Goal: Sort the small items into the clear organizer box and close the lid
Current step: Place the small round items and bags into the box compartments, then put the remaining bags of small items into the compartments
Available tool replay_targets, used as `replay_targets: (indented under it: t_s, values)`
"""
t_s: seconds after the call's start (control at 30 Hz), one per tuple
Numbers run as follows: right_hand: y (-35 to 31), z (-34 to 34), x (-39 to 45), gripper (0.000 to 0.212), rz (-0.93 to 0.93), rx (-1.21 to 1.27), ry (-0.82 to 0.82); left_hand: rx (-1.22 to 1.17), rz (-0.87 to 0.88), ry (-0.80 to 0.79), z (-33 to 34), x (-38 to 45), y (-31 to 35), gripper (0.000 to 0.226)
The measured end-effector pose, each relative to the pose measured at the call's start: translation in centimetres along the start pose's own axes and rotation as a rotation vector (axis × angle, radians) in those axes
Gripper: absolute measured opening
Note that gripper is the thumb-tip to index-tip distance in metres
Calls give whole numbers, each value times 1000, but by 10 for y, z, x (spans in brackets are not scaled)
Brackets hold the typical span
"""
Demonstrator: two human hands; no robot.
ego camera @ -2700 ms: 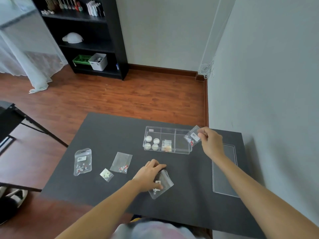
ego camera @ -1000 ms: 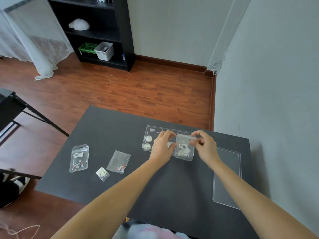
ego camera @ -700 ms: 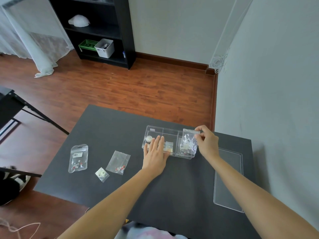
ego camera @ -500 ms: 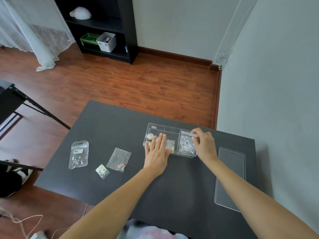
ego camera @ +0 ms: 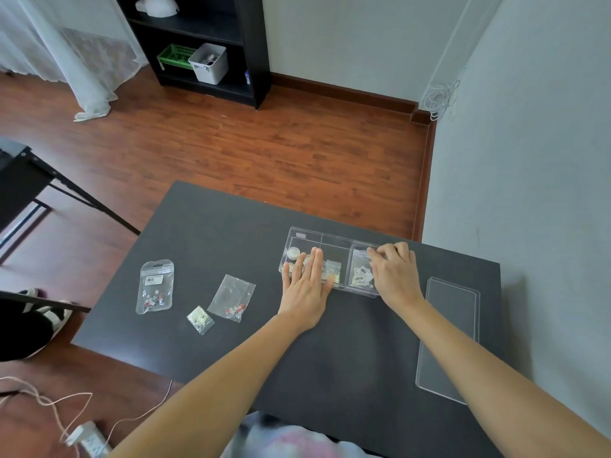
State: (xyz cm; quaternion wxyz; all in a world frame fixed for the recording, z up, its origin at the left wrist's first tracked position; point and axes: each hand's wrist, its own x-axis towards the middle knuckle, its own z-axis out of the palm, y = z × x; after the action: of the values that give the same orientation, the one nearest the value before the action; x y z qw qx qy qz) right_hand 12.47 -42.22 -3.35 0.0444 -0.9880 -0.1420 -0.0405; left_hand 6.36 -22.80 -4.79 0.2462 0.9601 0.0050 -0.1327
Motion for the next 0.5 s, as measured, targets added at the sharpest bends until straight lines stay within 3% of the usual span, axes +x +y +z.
replay_targets:
  t_s: [0.37,0.5]
  values:
    - [-11,-19,-1,19,34,-25,3,-7,16,-71,-11,0,2,63]
    - [-28,-29,5,24,25,35,80,-71,79,16,-26,-12,-7,61]
